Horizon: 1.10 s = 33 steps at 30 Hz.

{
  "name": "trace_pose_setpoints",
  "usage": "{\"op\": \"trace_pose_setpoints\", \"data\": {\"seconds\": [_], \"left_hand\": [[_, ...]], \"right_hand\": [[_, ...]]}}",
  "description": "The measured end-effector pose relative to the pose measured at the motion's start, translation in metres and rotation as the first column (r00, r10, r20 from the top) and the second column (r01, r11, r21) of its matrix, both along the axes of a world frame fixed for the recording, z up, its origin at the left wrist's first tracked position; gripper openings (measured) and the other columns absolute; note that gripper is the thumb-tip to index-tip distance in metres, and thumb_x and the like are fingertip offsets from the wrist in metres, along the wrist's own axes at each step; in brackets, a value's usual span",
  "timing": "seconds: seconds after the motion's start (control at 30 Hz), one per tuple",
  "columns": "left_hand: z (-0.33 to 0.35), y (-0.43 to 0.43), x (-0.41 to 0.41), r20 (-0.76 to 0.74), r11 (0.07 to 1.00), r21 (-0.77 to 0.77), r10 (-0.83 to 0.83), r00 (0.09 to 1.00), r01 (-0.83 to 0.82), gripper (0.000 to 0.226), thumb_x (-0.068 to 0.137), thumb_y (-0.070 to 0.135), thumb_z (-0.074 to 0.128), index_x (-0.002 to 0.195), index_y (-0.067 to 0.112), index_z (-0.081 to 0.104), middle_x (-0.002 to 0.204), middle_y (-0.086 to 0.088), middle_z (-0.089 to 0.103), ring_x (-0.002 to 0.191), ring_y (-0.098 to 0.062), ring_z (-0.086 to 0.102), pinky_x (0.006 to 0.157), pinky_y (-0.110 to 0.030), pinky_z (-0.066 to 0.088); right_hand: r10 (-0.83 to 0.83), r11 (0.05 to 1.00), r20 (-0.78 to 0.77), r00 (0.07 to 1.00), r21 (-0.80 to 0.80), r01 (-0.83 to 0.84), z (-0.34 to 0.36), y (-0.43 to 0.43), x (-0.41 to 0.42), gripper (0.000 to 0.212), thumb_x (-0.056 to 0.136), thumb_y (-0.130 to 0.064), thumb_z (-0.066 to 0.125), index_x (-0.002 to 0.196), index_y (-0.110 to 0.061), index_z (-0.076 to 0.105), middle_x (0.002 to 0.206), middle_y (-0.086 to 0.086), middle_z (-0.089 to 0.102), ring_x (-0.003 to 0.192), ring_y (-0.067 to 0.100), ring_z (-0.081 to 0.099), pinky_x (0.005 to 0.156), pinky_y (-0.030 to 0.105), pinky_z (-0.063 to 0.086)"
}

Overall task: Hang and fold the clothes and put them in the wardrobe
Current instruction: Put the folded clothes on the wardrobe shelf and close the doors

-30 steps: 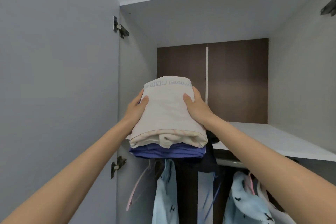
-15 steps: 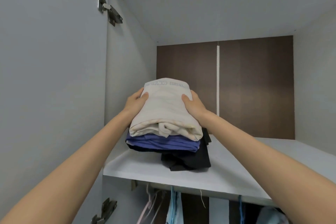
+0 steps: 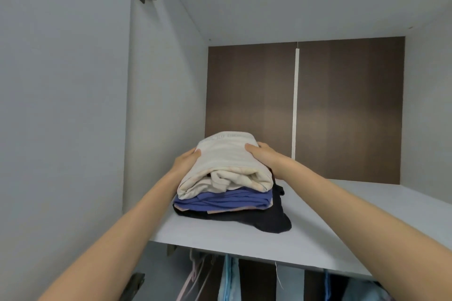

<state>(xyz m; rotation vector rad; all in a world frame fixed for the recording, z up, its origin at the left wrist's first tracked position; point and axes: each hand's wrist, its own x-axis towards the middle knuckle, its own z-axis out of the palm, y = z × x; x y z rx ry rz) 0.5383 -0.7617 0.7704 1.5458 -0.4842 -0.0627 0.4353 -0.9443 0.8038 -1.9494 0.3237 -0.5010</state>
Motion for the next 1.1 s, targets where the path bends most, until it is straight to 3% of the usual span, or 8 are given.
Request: {"op": "trace_pose_setpoints", "data": {"seconds": [0.13, 0.3, 0.43, 0.5, 0.6, 0.77, 0.97, 1.1], "left_hand": [[-0.007, -0.004, 0.012, -0.086, 0.995, 0.056, -0.072, 0.994, 0.077, 0.059, 0.077, 0.050, 0.063, 0.122, 0.012, 0.060, 0.126, -0.004, 0.060, 0.113, -0.023, 0.057, 0.100, -0.032, 0.041], [-0.007, 0.005, 0.005, -0.052, 0.972, 0.149, -0.174, 0.983, 0.180, 0.039, 0.098, 0.039, 0.041, 0.111, 0.008, 0.062, 0.112, -0.011, 0.067, 0.098, -0.020, 0.061, 0.084, -0.029, 0.044], [-0.001, 0.017, -0.024, 0.264, 0.956, 0.282, 0.011, 0.965, -0.088, 0.054, 0.094, 0.048, 0.044, 0.139, 0.017, 0.044, 0.145, 0.002, 0.042, 0.131, -0.018, 0.042, 0.107, -0.032, 0.030], [0.004, 0.018, -0.054, 0.440, 0.965, 0.224, 0.023, 0.898, -0.135, 0.053, 0.097, 0.041, 0.045, 0.145, 0.022, 0.036, 0.148, 0.004, 0.037, 0.137, -0.015, 0.033, 0.108, -0.028, 0.025], [0.015, 0.012, -0.097, 0.628, 0.937, 0.308, -0.068, 0.775, -0.167, 0.046, 0.091, 0.053, 0.046, 0.134, 0.037, 0.048, 0.142, 0.011, 0.047, 0.133, -0.010, 0.039, 0.110, -0.030, 0.029], [0.012, -0.016, -0.134, 0.753, 0.709, 0.548, -0.187, 0.631, -0.443, 0.050, 0.070, 0.078, 0.029, 0.093, 0.046, 0.060, 0.114, 0.018, 0.060, 0.114, -0.016, 0.048, 0.097, -0.042, 0.039], [0.000, -0.041, -0.151, 0.806, 0.397, 0.590, -0.234, 0.544, -0.703, 0.084, 0.068, 0.083, 0.045, 0.139, 0.038, 0.037, 0.143, -0.003, 0.041, 0.133, -0.036, 0.030, 0.107, -0.066, 0.009], [-0.007, -0.054, -0.161, 0.848, 0.351, 0.530, -0.210, 0.487, -0.772, 0.069, 0.078, 0.061, 0.056, 0.137, 0.032, 0.036, 0.140, -0.008, 0.039, 0.131, -0.041, 0.028, 0.107, -0.068, 0.004]], "right_hand": [[-0.002, 0.979, -0.118, 0.993, 0.202, 0.026, -0.014, -0.023, -0.001, 0.066, 0.087, -0.063, 0.049, 0.130, -0.013, 0.052, 0.124, 0.010, 0.059, 0.108, 0.025, 0.058, 0.096, 0.037, 0.047], [-0.031, 0.952, -0.208, 0.978, 0.293, 0.092, -0.028, -0.035, -0.003, 0.063, 0.088, -0.066, 0.039, 0.118, -0.014, 0.055, 0.120, 0.009, 0.057, 0.111, 0.026, 0.054, 0.096, 0.038, 0.042], [0.008, 0.939, -0.223, 0.975, 0.336, 0.069, -0.037, -0.035, -0.003, 0.029, 0.094, -0.033, 0.048, 0.092, -0.007, 0.060, 0.105, 0.013, 0.065, 0.097, 0.027, 0.060, 0.092, 0.034, 0.048], [0.025, 0.935, -0.229, 0.973, 0.351, 0.058, -0.040, -0.033, -0.006, 0.031, 0.096, -0.034, 0.048, 0.083, -0.007, 0.059, 0.090, 0.012, 0.063, 0.083, 0.025, 0.059, 0.082, 0.033, 0.048], [0.097, 0.925, -0.238, 0.966, 0.379, 0.000, -0.044, -0.033, -0.005, 0.037, 0.091, -0.044, 0.057, 0.097, -0.008, 0.063, 0.109, 0.011, 0.067, 0.102, 0.027, 0.062, 0.096, 0.036, 0.047], [0.155, 0.898, -0.259, 0.953, 0.439, -0.027, -0.046, -0.040, -0.019, 0.039, 0.087, -0.039, 0.065, 0.113, -0.011, 0.062, 0.115, 0.009, 0.067, 0.093, 0.025, 0.065, 0.073, 0.032, 0.057], [0.260, 0.835, -0.211, 0.942, 0.539, -0.109, -0.049, -0.044, -0.030, 0.024, 0.097, -0.031, 0.052, 0.103, -0.010, 0.064, 0.091, 0.009, 0.069, 0.067, 0.024, 0.070, 0.059, 0.030, 0.059], [0.235, 0.791, -0.122, 0.964, 0.601, -0.117, -0.054, -0.044, -0.035, 0.019, 0.099, -0.015, 0.045, 0.095, -0.007, 0.062, 0.078, 0.010, 0.069, 0.056, 0.022, 0.068, 0.054, 0.029, 0.058]]}}
